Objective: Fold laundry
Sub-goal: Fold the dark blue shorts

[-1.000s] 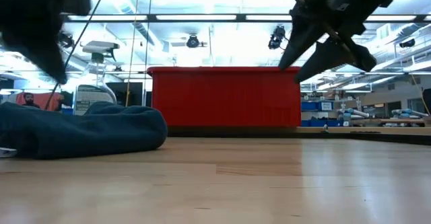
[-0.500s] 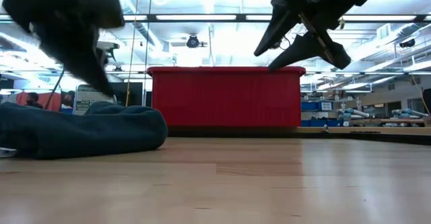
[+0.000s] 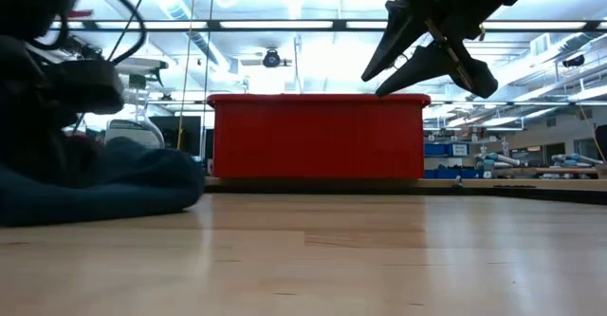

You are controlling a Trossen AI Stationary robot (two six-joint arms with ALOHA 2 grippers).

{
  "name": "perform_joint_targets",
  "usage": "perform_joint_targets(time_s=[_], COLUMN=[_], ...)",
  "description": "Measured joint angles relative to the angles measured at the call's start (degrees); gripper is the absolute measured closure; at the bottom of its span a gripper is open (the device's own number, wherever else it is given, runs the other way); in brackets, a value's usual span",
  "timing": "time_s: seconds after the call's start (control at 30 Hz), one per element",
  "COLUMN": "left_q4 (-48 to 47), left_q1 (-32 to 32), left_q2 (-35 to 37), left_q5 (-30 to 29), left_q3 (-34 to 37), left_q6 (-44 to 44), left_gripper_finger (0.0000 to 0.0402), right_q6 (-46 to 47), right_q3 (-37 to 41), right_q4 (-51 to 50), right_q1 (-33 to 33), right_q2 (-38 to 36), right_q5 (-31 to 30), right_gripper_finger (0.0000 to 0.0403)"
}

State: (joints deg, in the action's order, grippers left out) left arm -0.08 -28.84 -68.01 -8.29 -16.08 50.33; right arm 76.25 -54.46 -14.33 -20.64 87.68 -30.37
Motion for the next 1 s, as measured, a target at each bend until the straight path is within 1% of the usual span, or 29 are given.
perform_joint_targets(time_s=[0.07,0.13,0.2,0.27,0.37,0.43,0.47,0.53,0.63,0.67,0.73,0.83,0.9,1.0], left_q4=[-0.4,-1.8,-4.1,-8.9,-19.0,-22.9,-24.2,-24.9,-21.7,-20.5,-18.7,-14.8,-14.3,-16.8], left_q1=[-2.2,-4.7,-7.0,-9.2,-11.9,-12.7,-12.9,-12.7,-10.8,-9.8,-7.8,-6.1,-5.5,-5.9], left_q2=[1.2,2.6,4.3,6.3,9.1,10.9,11.8,12.8,12.7,12.1,10.1,7.3,5.9,5.8], left_q5=[0.5,3.0,6.2,8.1,9.0,8.7,7.3,2.2,-6.4,-7.5,-7.5,-5.4,-2.9,5.3], left_q3=[-0.2,-1.0,-2.9,-5.5,-9.2,-11.7,-12.6,-13.5,-13.5,-13.0,-11.3,-8.9,-8.5,-8.3], left_q6=[4.1,4.9,3.4,2.2,-1.5,-6.0,-8.9,-13.4,-14.9,-13.6,-11.6,-10.8,-11.2,-18.9], left_gripper_finger=[0.0288,0.0288,0.0288,0.0288,0.0288,0.0288,0.0288,0.0288,0.0288,0.0288,0.0288,0.0288,0.0288,0.0288], right_q6=[0.4,0.7,1.2,1.6,1.8,1.8,1.7,1.7,1.6,1.6,1.6,1.6,2.0,2.4], right_q3=[0.0,0.0,0.0,0.0,0.0,0.0,0.0,0.0,0.0,0.0,0.0,0.0,0.0,0.0], right_q4=[0.4,1.2,1.8,2.3,2.4,2.5,2.7,2.8,3.0,3.3,3.7,4.1,4.2,4.3], right_q1=[0.0,-0.3,-0.4,-0.6,-0.6,-0.5,-0.3,0.1,1.0,1.3,1.8,2.0,2.0,2.0], right_q2=[0.0,0.0,0.0,0.0,0.0,0.0,0.0,0.0,0.0,0.0,0.0,0.0,0.0,0.0], right_q5=[0.3,0.4,0.4,0.4,0.4,-0.1,-0.4,-1.1,-1.4,-1.4,-1.6,-2.7,-3.1,-3.1], right_gripper_finger=[0.0302,0.0308,0.0313,0.0316,0.0318,0.0318,0.0318,0.0319,0.0319,0.0319,0.0319,0.0319,0.0320,0.0330])
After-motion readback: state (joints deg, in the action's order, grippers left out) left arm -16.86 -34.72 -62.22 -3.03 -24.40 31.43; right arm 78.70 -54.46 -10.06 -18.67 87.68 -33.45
